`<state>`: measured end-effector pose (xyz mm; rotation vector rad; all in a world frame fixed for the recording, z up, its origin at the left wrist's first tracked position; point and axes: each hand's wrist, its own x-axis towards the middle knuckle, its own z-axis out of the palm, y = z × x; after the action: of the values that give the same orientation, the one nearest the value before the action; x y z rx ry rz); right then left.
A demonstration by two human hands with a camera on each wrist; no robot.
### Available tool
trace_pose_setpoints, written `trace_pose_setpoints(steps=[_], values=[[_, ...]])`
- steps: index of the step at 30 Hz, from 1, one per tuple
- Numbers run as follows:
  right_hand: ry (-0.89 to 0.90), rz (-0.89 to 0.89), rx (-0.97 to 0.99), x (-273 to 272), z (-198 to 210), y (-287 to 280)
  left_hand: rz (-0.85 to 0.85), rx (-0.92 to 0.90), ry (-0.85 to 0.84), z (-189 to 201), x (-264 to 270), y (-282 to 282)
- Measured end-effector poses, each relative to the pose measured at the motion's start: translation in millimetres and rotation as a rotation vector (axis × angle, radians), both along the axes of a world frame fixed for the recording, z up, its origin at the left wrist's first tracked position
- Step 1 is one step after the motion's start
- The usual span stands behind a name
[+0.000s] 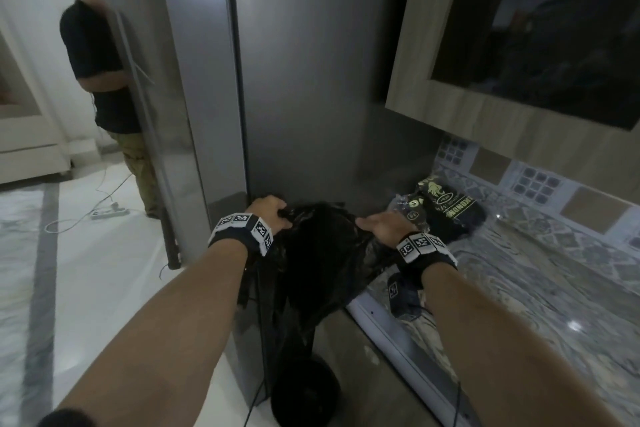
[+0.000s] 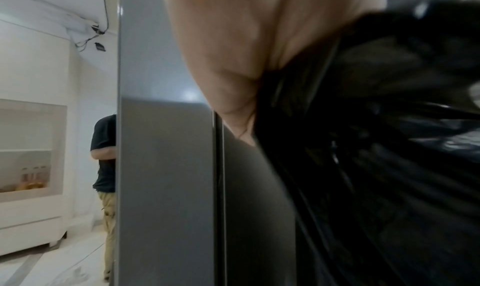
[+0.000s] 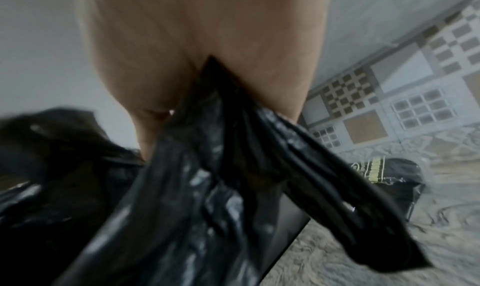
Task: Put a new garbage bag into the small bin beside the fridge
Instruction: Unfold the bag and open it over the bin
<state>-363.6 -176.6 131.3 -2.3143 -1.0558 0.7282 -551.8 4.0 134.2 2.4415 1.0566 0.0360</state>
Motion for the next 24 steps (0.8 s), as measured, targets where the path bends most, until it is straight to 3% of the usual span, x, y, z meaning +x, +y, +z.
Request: trace_pose_setpoints(steps=[1, 5, 8, 11, 15, 19, 24], values=[[0.006, -0.011, -0.022, 6, -28, -3, 0.041, -0.085, -0.004, -31, 7, -2], [-0.001, -0.033, 0.028, 7, -19, -5, 0.157, -0.273, -0.15, -37, 10, -2], [-0.033, -0.068, 0.131, 11, -17, 2, 0.139, -0.227, -0.199, -34, 13, -3], [-0.101, -0.068, 0.096, 4, -25, 3, 0.117, -0.151, -0.173, -46, 4, -10], [-0.141, -0.085, 0.015, -1, -71, 22, 0.141, -0.147, -0.116, -90, -2, 6], [-0.101, -0.145, -0.064, -19, -110, 36, 0.187, -0.314, -0.057, -144, 0, 30], [-0.058, -0.222, -0.173, -25, -189, 53, 0.225, -0.535, -0.056, -233, 6, 48]])
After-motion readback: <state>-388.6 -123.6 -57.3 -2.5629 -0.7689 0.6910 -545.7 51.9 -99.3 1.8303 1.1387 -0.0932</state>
